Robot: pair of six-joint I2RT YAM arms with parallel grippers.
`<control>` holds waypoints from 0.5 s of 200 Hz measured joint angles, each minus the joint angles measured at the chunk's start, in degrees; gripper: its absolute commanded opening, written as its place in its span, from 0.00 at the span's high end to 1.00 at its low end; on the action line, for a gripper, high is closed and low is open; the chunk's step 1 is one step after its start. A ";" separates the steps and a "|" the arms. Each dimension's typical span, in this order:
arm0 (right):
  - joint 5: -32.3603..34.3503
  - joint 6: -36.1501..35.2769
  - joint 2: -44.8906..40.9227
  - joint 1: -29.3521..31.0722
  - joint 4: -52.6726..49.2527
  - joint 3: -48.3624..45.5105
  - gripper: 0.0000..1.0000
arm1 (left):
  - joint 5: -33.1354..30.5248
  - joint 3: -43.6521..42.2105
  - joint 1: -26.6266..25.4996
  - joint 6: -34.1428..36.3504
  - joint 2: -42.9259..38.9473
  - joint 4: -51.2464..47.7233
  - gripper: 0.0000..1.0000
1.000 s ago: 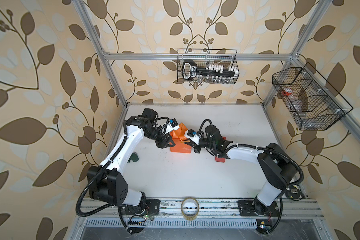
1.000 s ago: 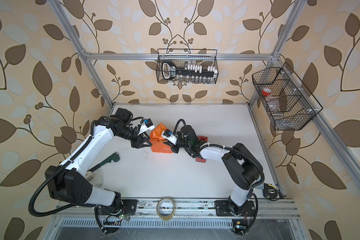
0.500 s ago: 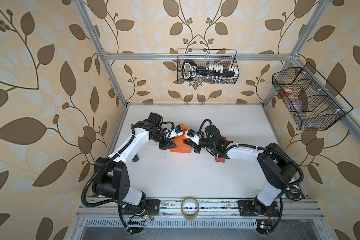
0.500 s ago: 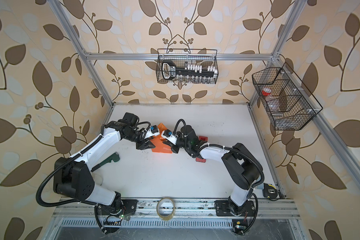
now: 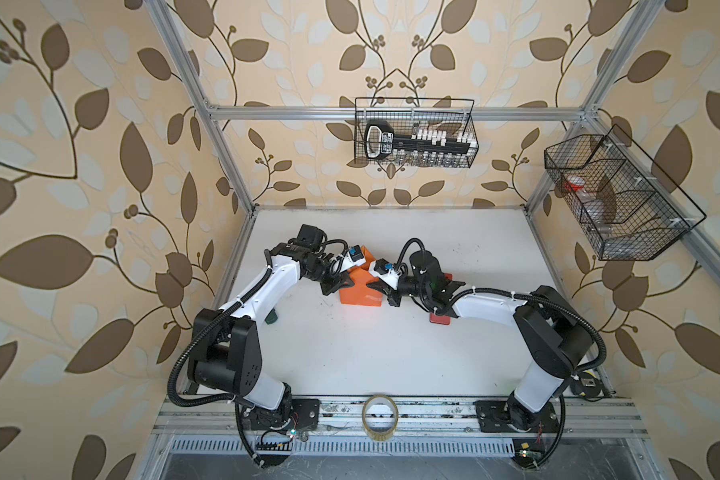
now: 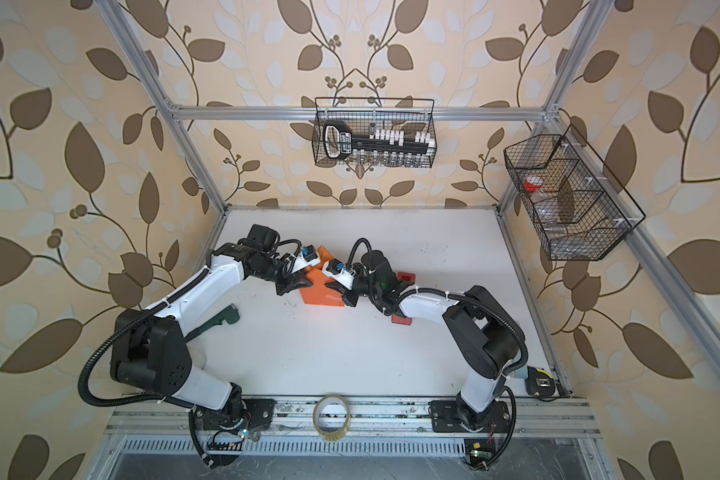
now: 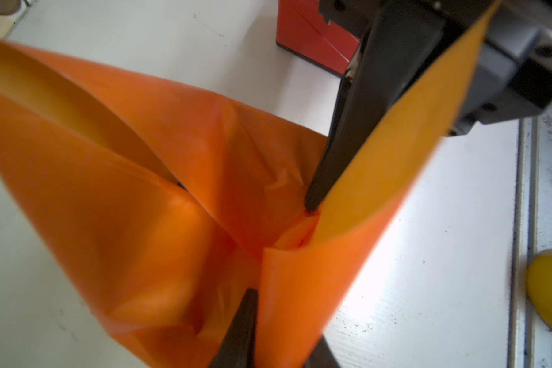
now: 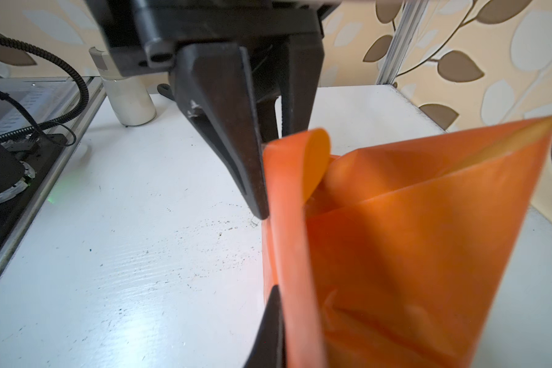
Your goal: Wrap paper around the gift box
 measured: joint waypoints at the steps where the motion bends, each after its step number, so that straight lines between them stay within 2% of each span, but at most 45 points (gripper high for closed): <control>1: -0.02 0.00 0.00 0.00 0.00 0.00 0.98 | 0.00 0.00 0.00 -0.04 0.00 0.02 0.91; 19: 0.00 -0.09 0.00 0.00 -0.24 0.15 0.95 | -0.09 0.00 -0.02 -1.40 0.04 0.31 0.95; 66: 0.00 0.35 -0.66 0.04 -1.29 0.15 0.74 | -0.02 -0.02 -0.02 -2.93 0.26 0.55 1.00; 82: 0.42 0.98 -2.47 0.04 -2.38 -1.05 0.65 | 0.00 -0.02 -0.02 -2.86 0.48 0.59 1.00; 100: 1.03 2.23 -6.82 -0.28 -3.08 -4.26 0.61 | 0.07 -0.02 -0.02 -2.67 0.66 0.63 1.00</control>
